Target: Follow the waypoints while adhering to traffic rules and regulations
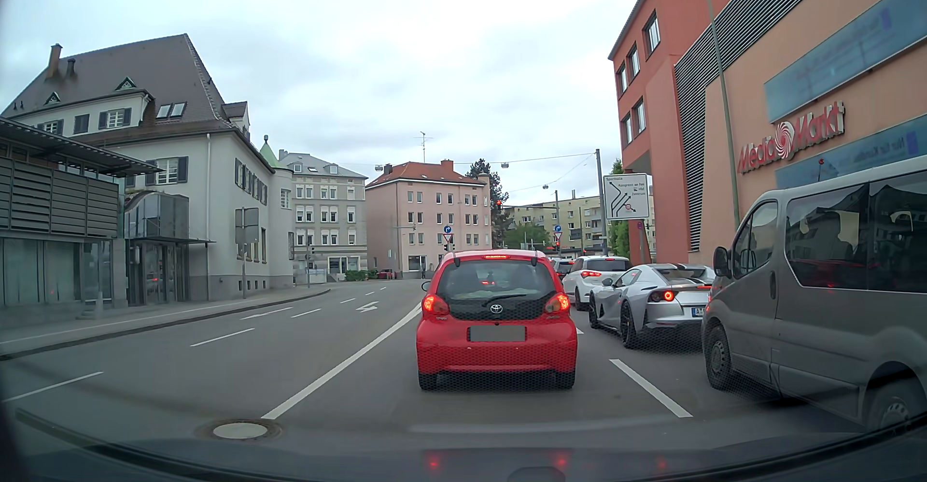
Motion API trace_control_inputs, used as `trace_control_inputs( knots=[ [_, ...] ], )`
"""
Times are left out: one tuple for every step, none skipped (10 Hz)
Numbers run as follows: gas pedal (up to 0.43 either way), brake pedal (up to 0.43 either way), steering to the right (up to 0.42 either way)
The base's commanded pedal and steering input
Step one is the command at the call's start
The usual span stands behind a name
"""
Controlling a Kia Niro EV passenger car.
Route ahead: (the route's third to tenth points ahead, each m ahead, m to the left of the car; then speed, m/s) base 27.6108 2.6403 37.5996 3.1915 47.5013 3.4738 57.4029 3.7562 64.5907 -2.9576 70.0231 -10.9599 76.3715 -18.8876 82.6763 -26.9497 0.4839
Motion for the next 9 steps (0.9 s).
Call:
trace_control_inputs(
  knots=[
    [0.0, 0.165, 0.006],
    [0.0, 0.165, 0.007],
    [0.0, 0.165, 0.007],
    [0.0, 0.165, 0.007],
    [0.0, 0.165, 0.007],
    [0.0, 0.165, 0.007],
    [0.0, 0.165, 0.007],
    [0.0, 0.165, 0.006],
    [0.0, 0.165, 0.007]
  ],
)
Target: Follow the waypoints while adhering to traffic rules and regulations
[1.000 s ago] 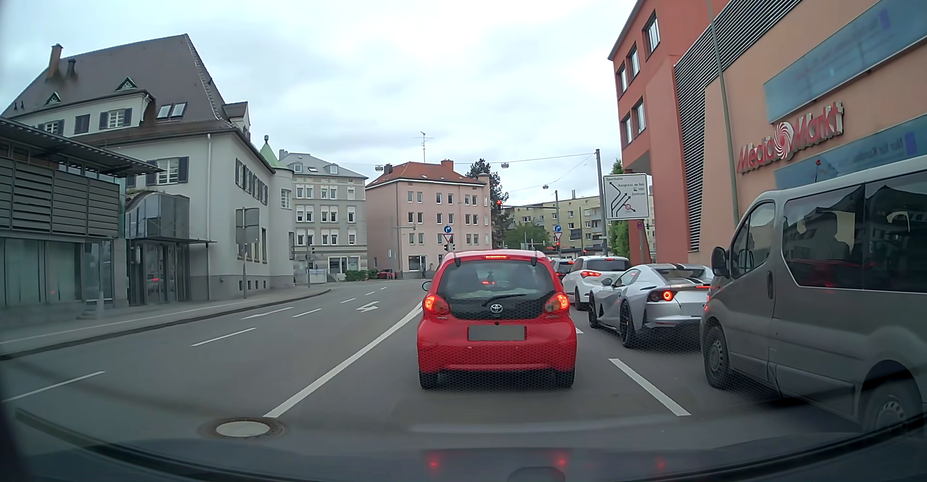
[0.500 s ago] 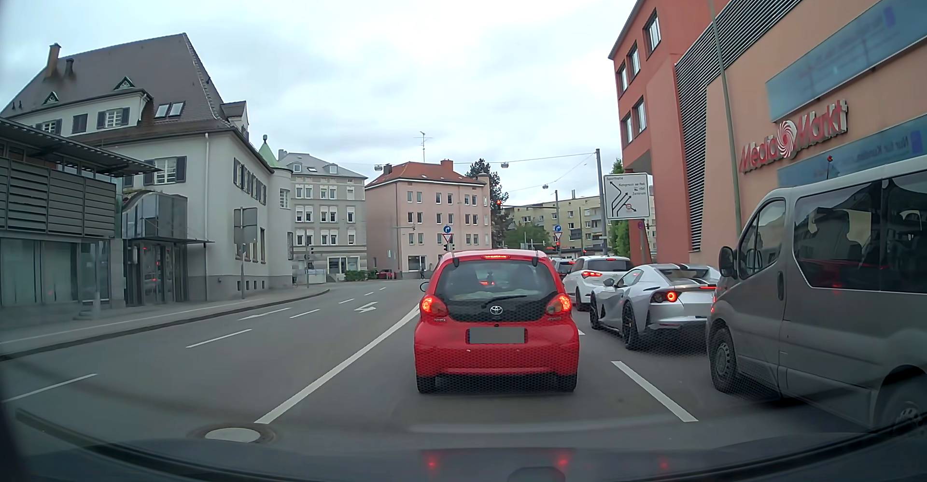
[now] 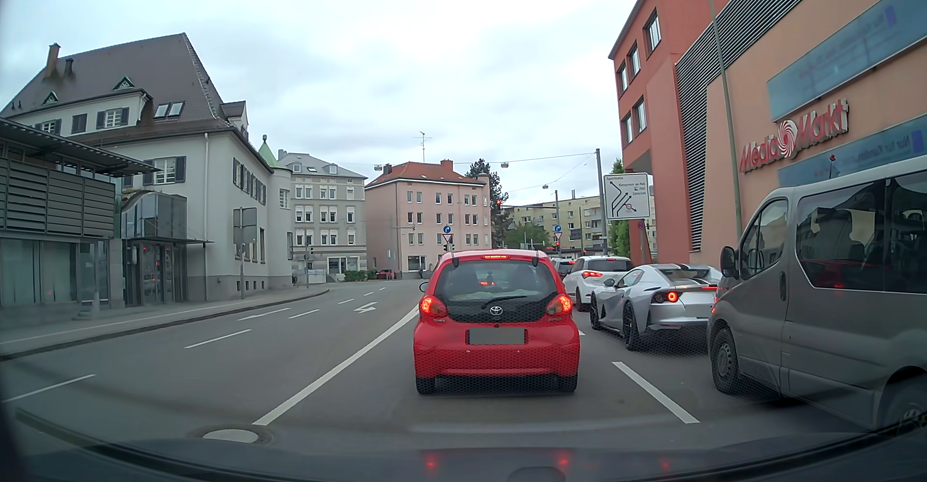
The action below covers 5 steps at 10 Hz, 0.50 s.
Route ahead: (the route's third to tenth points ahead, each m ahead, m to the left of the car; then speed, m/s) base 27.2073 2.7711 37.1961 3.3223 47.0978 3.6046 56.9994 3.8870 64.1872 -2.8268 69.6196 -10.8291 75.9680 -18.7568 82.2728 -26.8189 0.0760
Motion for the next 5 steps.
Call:
trace_control_inputs(
  knots=[
    [0.0, 0.165, 0.007],
    [0.0, 0.165, 0.006],
    [0.0, 0.165, 0.007],
    [0.0, 0.165, 0.007],
    [0.0, 0.165, 0.007]
  ],
)
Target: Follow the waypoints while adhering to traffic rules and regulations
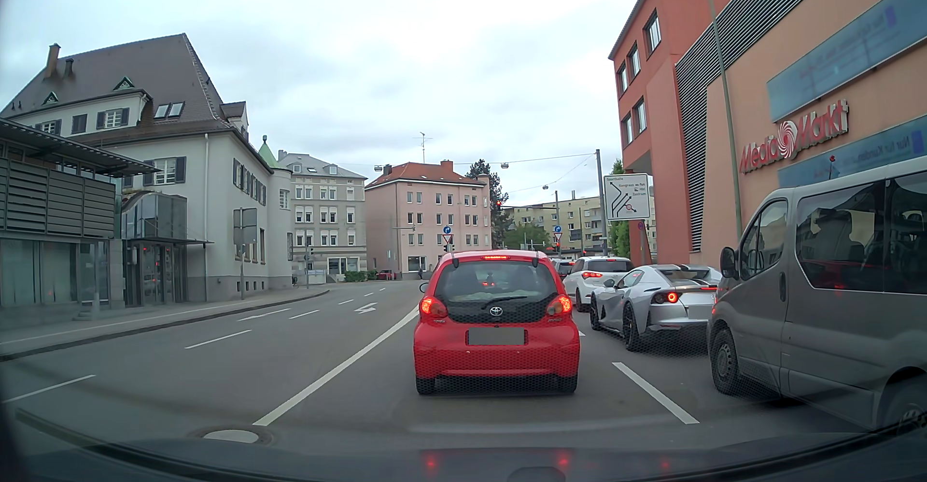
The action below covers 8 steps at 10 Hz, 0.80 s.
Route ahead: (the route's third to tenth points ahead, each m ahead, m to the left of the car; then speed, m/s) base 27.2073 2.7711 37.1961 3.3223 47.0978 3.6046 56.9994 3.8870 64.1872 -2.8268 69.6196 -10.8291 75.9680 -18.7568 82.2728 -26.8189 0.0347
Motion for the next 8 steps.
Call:
trace_control_inputs(
  knots=[
    [0.0, 0.165, 0.007],
    [0.0, 0.177, 0.007],
    [0.0, 0.183, 0.007],
    [0.0, 0.189, 0.007],
    [0.0, 0.189, 0.007],
    [0.0, 0.195, 0.007],
    [0.0, 0.201, 0.007],
    [0.0, 0.201, 0.007]
  ],
)
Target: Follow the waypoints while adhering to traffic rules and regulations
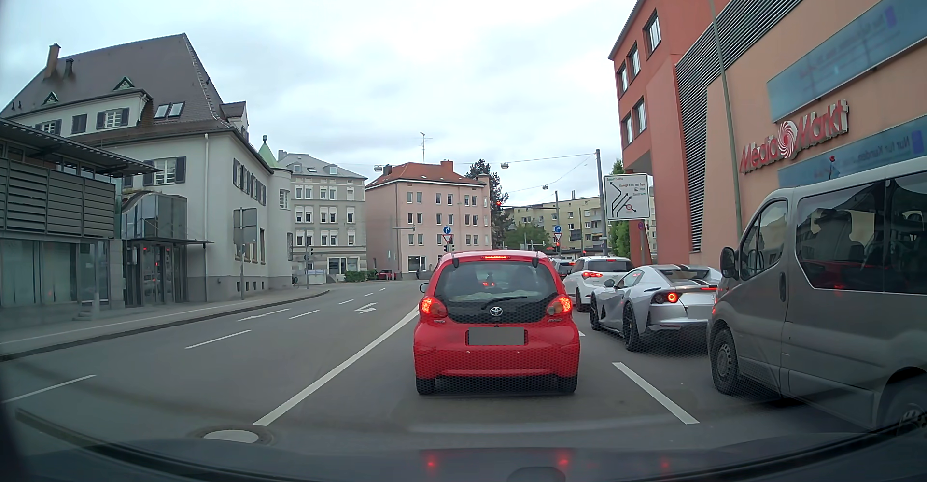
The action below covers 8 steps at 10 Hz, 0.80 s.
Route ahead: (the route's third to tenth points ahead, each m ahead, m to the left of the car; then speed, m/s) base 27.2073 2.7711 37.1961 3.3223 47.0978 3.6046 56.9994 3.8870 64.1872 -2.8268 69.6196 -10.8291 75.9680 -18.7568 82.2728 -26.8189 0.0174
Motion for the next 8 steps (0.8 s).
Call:
trace_control_inputs(
  knots=[
    [0.0, 0.201, 0.007],
    [0.0, 0.201, 0.007],
    [0.0, 0.201, 0.007],
    [0.0, 0.207, 0.007],
    [0.0, 0.207, 0.007],
    [0.0, 0.213, 0.007],
    [0.0, 0.22, 0.007],
    [0.0, 0.22, 0.007]
  ],
)
